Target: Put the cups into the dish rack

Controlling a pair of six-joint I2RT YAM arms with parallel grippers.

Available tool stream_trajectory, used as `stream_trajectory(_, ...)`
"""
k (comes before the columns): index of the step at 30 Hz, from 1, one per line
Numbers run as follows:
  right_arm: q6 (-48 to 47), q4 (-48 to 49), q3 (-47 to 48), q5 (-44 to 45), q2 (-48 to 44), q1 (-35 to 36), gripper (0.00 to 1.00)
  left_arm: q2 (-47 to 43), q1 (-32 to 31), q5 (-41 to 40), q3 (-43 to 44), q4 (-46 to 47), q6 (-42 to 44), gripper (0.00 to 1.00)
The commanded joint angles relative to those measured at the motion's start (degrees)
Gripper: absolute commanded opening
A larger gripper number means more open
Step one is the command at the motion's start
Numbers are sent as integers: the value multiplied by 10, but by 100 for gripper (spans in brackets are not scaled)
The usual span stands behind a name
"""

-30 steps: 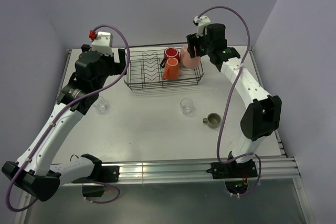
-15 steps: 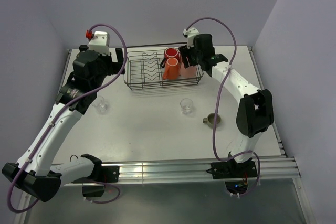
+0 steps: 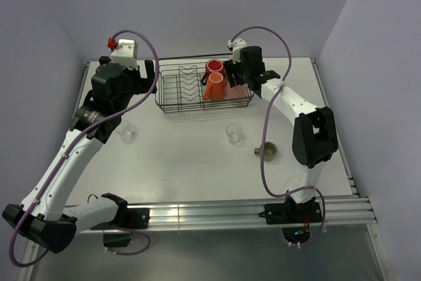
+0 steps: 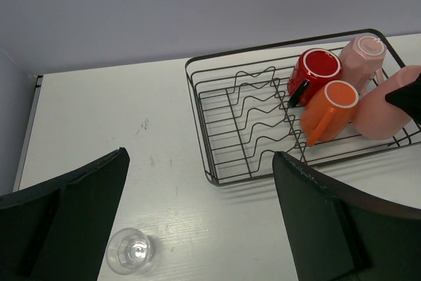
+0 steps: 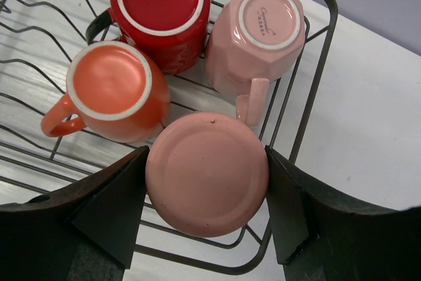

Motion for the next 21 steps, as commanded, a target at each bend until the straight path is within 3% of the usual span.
stream_trajectory(1,-8,42,-10,19,2,5,0,-5,1,-1,10,18,2,99)
stream_trajectory(14,8,72,-31,29,16,9,1,-4,1,-7,1,22,2,99)
stream_trajectory(18,13,66,-32,26,15,10,17,-3,1,-8,-3,24,2,99)
stream_trajectory(21,14,51,-30,28,16,14,35,-1,1,-8,-4,26,2,99)
